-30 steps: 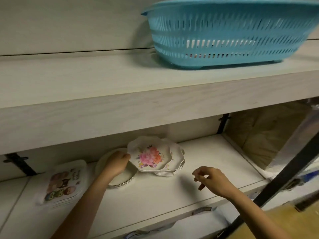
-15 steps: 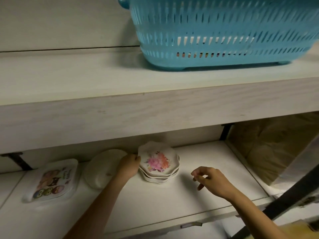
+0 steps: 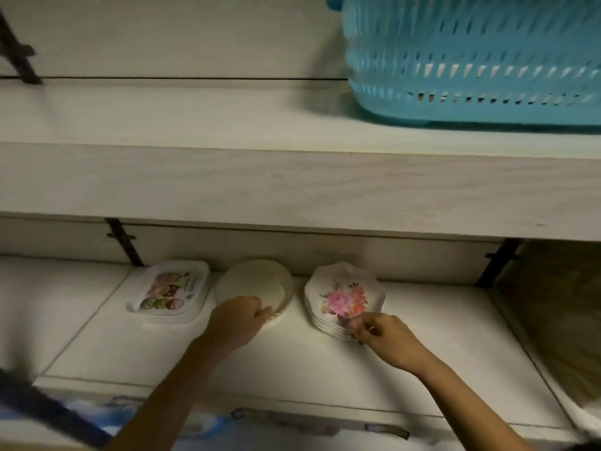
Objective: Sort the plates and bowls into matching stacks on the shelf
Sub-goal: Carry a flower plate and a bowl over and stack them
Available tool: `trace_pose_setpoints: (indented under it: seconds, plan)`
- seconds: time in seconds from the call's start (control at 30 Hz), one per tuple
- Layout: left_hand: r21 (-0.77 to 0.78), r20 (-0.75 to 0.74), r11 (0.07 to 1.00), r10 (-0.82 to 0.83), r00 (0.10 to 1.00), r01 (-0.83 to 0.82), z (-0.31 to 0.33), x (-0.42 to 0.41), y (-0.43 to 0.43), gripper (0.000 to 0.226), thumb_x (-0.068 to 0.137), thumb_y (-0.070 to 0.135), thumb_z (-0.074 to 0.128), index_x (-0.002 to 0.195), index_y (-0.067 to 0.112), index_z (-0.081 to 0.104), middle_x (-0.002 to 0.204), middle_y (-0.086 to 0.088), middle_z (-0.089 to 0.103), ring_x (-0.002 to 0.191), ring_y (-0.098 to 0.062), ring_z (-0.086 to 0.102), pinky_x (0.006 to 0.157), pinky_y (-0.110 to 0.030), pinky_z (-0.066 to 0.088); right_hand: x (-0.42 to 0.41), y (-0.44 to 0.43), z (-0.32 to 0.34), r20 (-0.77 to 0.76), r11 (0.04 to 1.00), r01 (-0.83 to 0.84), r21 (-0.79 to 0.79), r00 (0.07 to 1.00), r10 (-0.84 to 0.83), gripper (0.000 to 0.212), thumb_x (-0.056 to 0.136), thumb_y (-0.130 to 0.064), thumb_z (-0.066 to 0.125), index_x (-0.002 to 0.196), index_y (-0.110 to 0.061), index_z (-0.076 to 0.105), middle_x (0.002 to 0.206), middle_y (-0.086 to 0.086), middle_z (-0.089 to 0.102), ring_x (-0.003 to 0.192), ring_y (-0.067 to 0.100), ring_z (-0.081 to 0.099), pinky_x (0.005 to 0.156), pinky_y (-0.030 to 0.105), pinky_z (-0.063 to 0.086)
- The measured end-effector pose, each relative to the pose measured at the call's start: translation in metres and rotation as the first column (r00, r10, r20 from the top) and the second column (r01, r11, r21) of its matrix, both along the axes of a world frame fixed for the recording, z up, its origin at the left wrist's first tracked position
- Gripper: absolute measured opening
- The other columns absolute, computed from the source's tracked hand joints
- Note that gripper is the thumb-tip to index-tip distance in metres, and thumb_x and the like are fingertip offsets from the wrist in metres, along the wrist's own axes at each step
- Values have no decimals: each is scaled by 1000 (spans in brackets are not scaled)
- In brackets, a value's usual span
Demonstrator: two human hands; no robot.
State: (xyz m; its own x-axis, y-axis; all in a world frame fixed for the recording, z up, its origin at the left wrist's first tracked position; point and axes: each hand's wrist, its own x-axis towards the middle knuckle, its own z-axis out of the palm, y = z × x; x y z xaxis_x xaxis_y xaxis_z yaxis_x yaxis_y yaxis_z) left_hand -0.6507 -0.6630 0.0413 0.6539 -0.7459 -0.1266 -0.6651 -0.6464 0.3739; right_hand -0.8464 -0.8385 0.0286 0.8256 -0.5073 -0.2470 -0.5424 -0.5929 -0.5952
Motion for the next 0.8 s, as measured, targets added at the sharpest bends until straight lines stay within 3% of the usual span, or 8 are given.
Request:
trace_pose_setpoints:
  seconds: [0.1,0.2,0.3,0.33,0.43,0.57,0.7,0.8]
  plan:
    - [14,24,999,33,999,-33,4,9,38,36,95,40,37,77,14,56,73,0,54,77,-18,55,70,-29,42,28,22,2,29,995,-102,8,994,102,15,95,-30,48,83,-33,57,95,-4,66,92,17,63,85,32,51]
    - [15,53,997,81,995,-81,5,16,77,36,94,41,38,74,15,51,69,3,52,69,-14,52,61,-23,38,56,48,4,48,980,-200,-5,979,200,16,93,-28,51,88,-24,64,93,-8,67,88,12,63,85,31,51]
    - [60,103,991,113,988,-120,9,19,91,34,94,43,38,70,19,46,73,3,54,71,-15,53,65,-25,37,67,61,3,52,972,-228,-53,972,230,23,93,-35,49,78,-23,62,85,-4,68,82,16,62,78,34,49]
    - [36,122,982,179,976,-185,10,27,130,35,94,43,38,70,19,47,75,2,55,71,-15,53,66,-25,37,90,92,5,38,948,-308,-80,949,312,24,93,-36,47,76,-25,60,83,-5,67,82,16,60,76,33,48]
    - [41,120,971,230,966,-236,12,35,164,35,94,42,37,70,17,47,73,2,54,71,-15,52,69,-25,39,109,123,16,7,930,-358,-83,933,360,24,93,-38,46,93,-23,64,93,-4,69,88,16,62,80,35,51]
    - [35,88,966,254,963,-257,21,45,229,39,94,41,37,59,26,33,62,8,43,69,-13,50,72,-23,38,141,179,21,15,898,-415,-146,907,422,21,92,-35,48,104,-27,64,102,-5,69,94,16,62,83,35,51]
    - [31,83,965,258,963,-261,27,63,300,27,95,41,37,76,23,45,79,5,51,79,-11,50,79,-25,41,173,241,27,27,869,-444,-221,887,460,23,91,-35,48,109,-31,62,108,-5,68,100,18,62,85,35,50]
    - [5,96,962,273,957,-274,27,78,353,22,95,40,37,79,27,46,74,11,47,78,-8,50,77,-20,37,195,288,29,32,853,-461,-247,875,482,26,92,-35,47,115,-31,60,113,-4,67,104,19,61,86,35,50]
